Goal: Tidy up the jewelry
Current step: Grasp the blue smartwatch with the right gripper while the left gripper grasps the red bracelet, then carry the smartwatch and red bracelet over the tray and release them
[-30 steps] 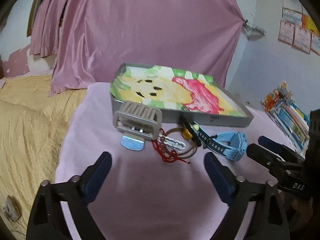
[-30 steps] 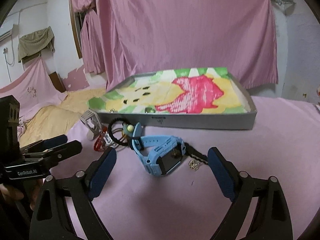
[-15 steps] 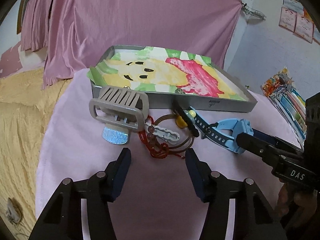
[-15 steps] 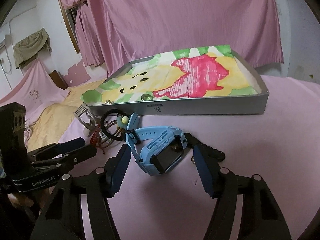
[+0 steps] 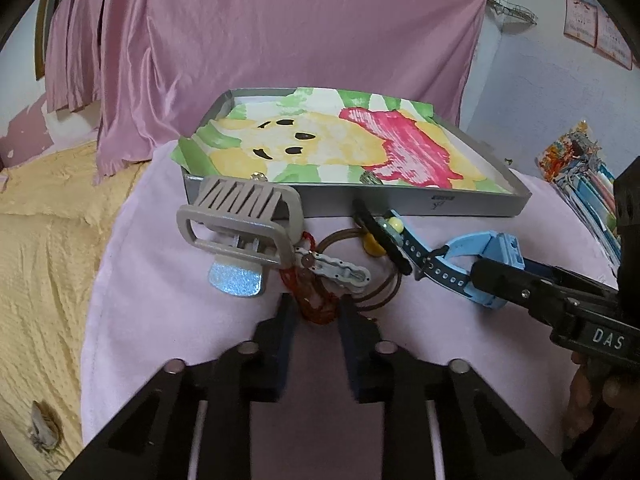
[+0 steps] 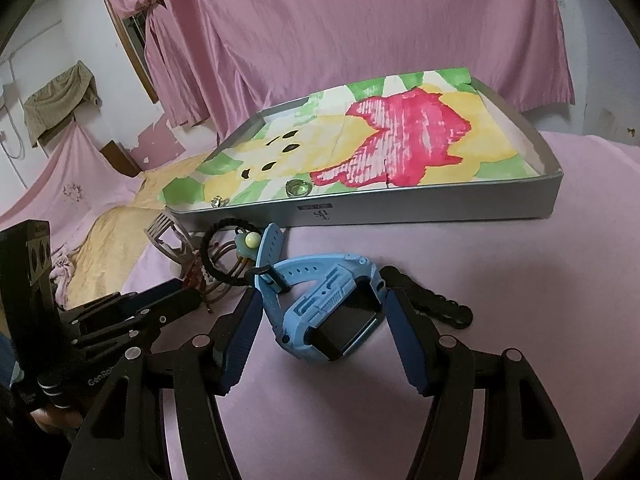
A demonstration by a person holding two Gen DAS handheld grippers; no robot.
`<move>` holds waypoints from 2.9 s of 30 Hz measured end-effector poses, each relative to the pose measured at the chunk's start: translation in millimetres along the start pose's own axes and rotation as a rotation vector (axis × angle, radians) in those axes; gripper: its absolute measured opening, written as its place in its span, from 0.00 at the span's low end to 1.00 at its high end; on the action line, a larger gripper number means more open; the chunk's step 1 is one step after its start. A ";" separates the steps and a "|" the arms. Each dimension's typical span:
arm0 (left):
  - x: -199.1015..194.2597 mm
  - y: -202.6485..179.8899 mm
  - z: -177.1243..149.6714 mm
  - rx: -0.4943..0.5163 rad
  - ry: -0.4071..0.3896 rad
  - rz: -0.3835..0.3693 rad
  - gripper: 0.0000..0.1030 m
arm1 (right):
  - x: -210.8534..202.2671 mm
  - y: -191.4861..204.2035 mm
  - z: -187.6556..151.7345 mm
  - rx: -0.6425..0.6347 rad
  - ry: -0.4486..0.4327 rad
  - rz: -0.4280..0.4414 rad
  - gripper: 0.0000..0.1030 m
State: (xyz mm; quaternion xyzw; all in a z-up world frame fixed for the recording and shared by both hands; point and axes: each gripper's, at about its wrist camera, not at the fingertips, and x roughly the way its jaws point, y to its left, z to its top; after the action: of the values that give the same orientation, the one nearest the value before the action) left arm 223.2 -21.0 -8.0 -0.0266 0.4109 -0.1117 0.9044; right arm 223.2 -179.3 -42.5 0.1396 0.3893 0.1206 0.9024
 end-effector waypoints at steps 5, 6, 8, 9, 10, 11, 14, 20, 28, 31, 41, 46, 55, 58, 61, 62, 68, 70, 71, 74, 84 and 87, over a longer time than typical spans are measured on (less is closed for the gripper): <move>-3.8 4.1 -3.1 -0.021 -0.001 -0.024 0.10 | 1.0 -0.6 -1.3 0.015 0.000 0.014 0.55; -4.8 4.2 -3.9 -0.023 -0.001 -0.028 0.09 | 1.0 -1.5 -1.5 0.019 0.000 0.018 0.55; -7.3 3.1 -6.7 -0.021 -0.003 -0.038 0.09 | 0.9 -4.5 -1.3 0.035 0.000 0.029 0.54; -8.4 2.7 -7.9 -0.021 -0.005 -0.043 0.09 | 1.2 -6.6 -1.1 0.049 0.002 0.041 0.54; -9.5 2.1 -9.6 -0.021 -0.006 -0.049 0.09 | 1.6 -9.7 -1.0 0.064 0.004 0.052 0.54; -9.9 1.6 -10.8 -0.023 -0.006 -0.053 0.09 | 1.5 -12.4 -0.9 0.081 0.003 0.065 0.54; -10.8 0.9 -13.0 -0.035 -0.011 -0.061 0.09 | 3.7 -16.7 1.8 0.111 0.007 0.088 0.54; -12.2 -1.3 -16.3 -0.042 -0.018 -0.073 0.09 | 5.6 -20.7 -2.3 0.141 0.001 0.100 0.42; -19.9 -5.5 -18.7 -0.032 -0.050 -0.094 0.08 | 1.0 -24.1 -8.7 0.141 0.004 0.132 0.42; -24.5 -8.3 -21.4 -0.024 -0.062 -0.104 0.07 | -3.0 -26.2 -13.3 0.146 0.002 0.155 0.42; -50.7 -13.8 -21.1 -0.017 -0.130 -0.113 0.07 | -24.9 -31.4 -15.9 0.128 -0.053 0.178 0.40; -62.9 -17.3 -13.1 0.002 -0.173 -0.106 0.07 | -35.7 -34.9 -9.0 0.115 -0.085 0.195 0.15; -66.5 -20.8 -7.7 0.011 -0.185 -0.102 0.07 | -31.1 -27.5 -11.6 0.060 -0.055 0.168 0.13; -66.0 -21.1 -8.7 0.008 -0.181 -0.101 0.07 | -32.9 -19.7 -11.8 0.001 -0.036 0.134 0.13; -64.8 -22.0 -9.6 0.006 -0.176 -0.106 0.07 | -35.8 -14.3 -13.3 -0.041 -0.024 0.117 0.13; -65.0 -22.5 -9.9 0.006 -0.175 -0.108 0.07 | -36.9 -13.0 -13.2 -0.051 -0.023 0.110 0.13; -63.5 -24.5 -11.7 0.005 -0.172 -0.117 0.07 | -37.7 -1.6 -14.4 -0.139 0.002 0.027 0.18; -62.3 -24.4 -13.0 0.003 -0.168 -0.119 0.07 | -37.0 -1.3 -15.9 -0.150 0.010 0.014 0.19; -61.6 -24.0 -13.6 0.000 -0.165 -0.121 0.07 | -36.9 -1.4 -15.8 -0.147 0.009 0.013 0.19; -60.5 -23.5 -14.2 -0.004 -0.162 -0.125 0.07 | -38.1 -2.6 -15.6 -0.142 0.001 0.010 0.18; -60.0 -17.4 2.4 -0.015 -0.203 -0.123 0.07 | -53.3 0.4 11.5 -0.149 -0.110 0.034 0.17; -59.9 -13.2 15.6 -0.020 -0.230 -0.114 0.07 | -54.5 2.1 27.5 -0.155 -0.153 0.031 0.17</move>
State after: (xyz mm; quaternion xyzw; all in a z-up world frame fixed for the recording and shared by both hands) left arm 194.3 -21.1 48.4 -0.0716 0.3035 -0.1550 0.9374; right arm 206.9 -199.5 12.8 0.0841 0.3066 0.1531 0.9357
